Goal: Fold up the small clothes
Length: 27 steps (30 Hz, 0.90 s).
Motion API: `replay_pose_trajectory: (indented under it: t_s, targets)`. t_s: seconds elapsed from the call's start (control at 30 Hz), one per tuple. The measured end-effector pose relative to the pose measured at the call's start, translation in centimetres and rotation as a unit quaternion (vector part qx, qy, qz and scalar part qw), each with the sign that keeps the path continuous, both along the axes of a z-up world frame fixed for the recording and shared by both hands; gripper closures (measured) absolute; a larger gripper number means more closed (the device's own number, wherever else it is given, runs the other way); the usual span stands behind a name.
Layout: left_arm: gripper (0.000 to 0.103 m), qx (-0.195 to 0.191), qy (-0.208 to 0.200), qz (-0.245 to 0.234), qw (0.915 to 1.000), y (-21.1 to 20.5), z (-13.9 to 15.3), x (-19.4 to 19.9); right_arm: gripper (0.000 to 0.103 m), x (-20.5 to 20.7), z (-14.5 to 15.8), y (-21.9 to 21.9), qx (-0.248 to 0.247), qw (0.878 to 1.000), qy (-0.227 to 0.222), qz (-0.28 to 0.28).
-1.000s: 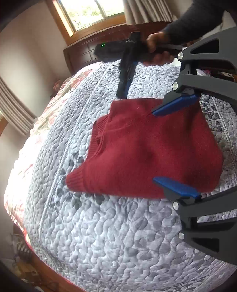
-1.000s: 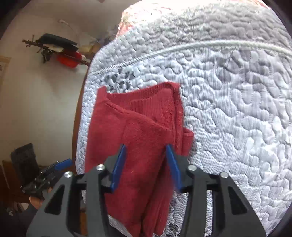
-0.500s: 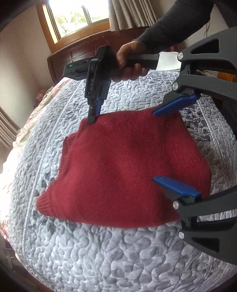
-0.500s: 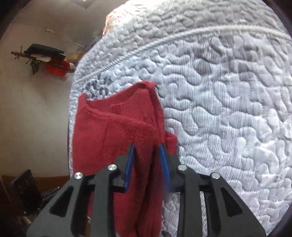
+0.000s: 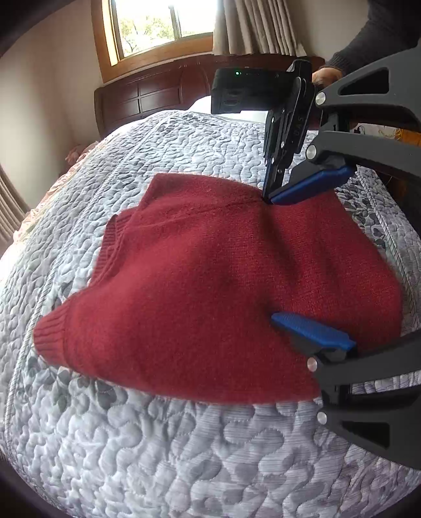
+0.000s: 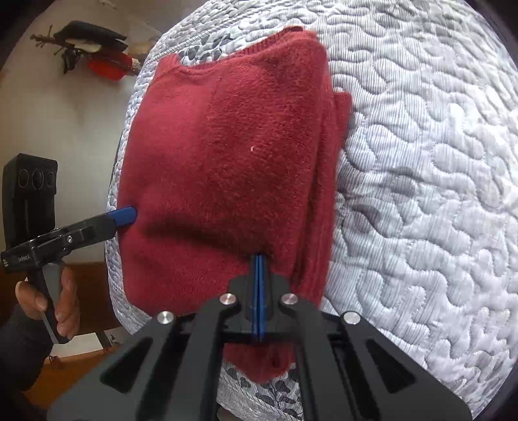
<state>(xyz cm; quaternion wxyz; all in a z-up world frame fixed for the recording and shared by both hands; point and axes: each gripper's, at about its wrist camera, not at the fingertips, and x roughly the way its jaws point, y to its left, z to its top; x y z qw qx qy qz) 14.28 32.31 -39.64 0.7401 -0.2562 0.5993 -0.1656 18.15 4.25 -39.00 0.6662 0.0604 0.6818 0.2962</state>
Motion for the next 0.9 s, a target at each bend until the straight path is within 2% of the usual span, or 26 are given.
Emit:
replay_pose_trajectory:
  t_s: [0.07,0.13,0.2,0.3,0.4,0.43,0.5,0.53,0.57,0.6,0.67,0.7,0.77,0.9]
  targets:
    - [0.034,-0.005,-0.018,-0.002,0.9998,-0.1,1.7,-0.9,0.088,-0.9,2.7,-0.4,0.005,1.0,-0.023,0.003]
    - [0.031,-0.006,-0.038,0.002,0.9993,0.2,3.4,-2.3,0.085,-2.1,5.1,-0.6,0.02,0.999,-0.037,-0.002]
    - [0.026,-0.007,-0.04,0.014,0.9991,0.6,3.9,-3.6,0.085,-3.8,6.1,-0.6,0.026,0.999,-0.038,0.005]
    - [0.026,0.012,0.004,0.023,0.9997,0.9,1.5,-4.9,0.085,-5.8,4.0,0.4,0.008,1.0,-0.012,0.014]
    - [0.026,0.029,0.039,0.026,0.9985,0.8,-1.4,-5.4,0.091,-6.2,0.7,0.4,-0.03,0.999,0.005,-0.013]
    - [0.026,0.036,0.046,0.03,0.9978,0.8,-2.0,-5.5,0.095,-6.3,0.4,0.1,-0.037,0.999,0.004,-0.023]
    - [0.024,0.041,0.05,0.035,0.9973,0.7,-1.9,-5.5,0.095,-6.7,1.3,-0.3,-0.036,0.999,-0.001,-0.037]
    - [0.022,0.045,0.049,0.036,0.9971,0.5,-1.2,-5.6,0.088,-7.1,2.5,-0.4,-0.037,0.999,-0.014,-0.037]
    - [0.019,0.047,0.045,0.037,0.9972,0.4,-0.1,-5.8,0.072,-7.4,3.8,-0.5,-0.041,0.998,-0.029,-0.036]
    - [0.013,0.053,0.042,0.037,0.997,0.4,1.2,-6.4,0.064,-8.0,5.4,-0.6,-0.049,0.997,-0.047,-0.037]
    - [0.007,0.084,0.026,0.032,0.9956,0.0,4.9,-8.0,0.037,-9.8,9.4,-0.8,-0.066,0.994,-0.081,-0.039]
    - [0.004,0.105,0.005,0.032,0.994,-0.2,7.5,-9.2,0.03,-10.6,11.4,-0.6,-0.078,0.991,-0.099,-0.039]
    - [0.004,0.132,-0.024,0.034,0.9904,-0.5,12.3,-11.5,0.01,-12.8,16.1,-0.5,-0.099,0.985,-0.136,-0.038]
    - [0.004,0.176,-0.056,0.068,0.9804,-0.9,21.3,-16.3,0.004,-16.8,24.0,-0.1,-0.137,0.975,-0.172,-0.031]
